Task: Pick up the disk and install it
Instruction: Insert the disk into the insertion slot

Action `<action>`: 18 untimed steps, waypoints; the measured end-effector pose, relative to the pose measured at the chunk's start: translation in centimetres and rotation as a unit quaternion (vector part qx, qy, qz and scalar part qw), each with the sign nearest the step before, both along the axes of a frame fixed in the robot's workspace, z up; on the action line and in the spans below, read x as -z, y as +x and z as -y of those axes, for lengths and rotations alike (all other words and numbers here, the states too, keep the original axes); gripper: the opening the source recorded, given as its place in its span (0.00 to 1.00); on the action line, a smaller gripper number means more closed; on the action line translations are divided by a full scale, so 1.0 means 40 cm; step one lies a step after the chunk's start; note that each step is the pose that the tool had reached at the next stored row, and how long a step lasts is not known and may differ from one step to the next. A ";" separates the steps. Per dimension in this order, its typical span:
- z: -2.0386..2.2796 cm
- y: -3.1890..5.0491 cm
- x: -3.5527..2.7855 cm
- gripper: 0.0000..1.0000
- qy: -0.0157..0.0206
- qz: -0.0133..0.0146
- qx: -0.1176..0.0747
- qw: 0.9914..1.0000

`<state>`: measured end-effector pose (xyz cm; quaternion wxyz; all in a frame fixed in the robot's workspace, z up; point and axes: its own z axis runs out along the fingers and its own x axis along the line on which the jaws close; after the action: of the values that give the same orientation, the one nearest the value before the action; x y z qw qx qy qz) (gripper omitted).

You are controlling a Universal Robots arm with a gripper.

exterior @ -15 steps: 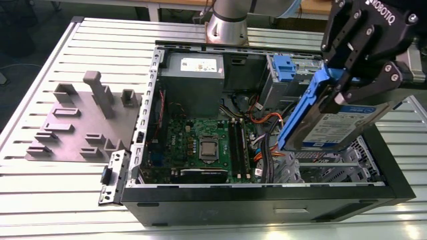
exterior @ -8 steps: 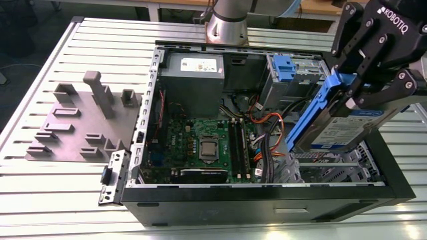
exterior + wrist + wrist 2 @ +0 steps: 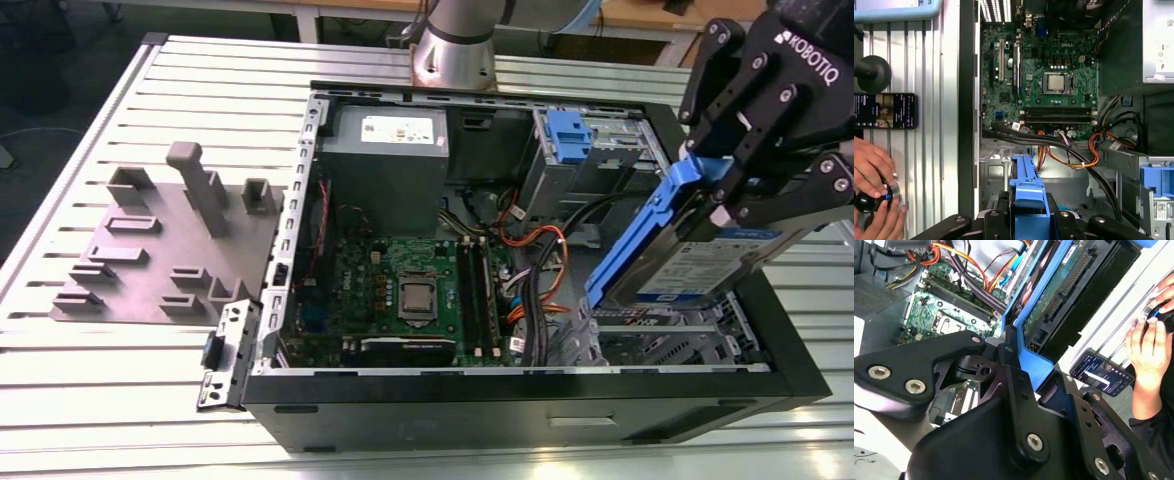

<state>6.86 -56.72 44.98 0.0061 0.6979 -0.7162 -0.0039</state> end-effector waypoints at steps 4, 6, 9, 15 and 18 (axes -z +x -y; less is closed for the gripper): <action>0.000 0.008 0.003 0.36 0.000 0.000 0.000 1.000; 0.001 0.008 0.004 0.36 0.000 0.000 0.000 1.000; 0.001 0.008 0.004 0.36 0.000 0.000 0.000 1.000; 0.001 0.010 0.005 0.36 0.000 0.000 0.000 1.000; 0.000 0.018 0.009 0.36 0.000 0.000 0.000 1.000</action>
<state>7.56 -56.74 44.63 0.0061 0.6979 -0.7162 -0.0039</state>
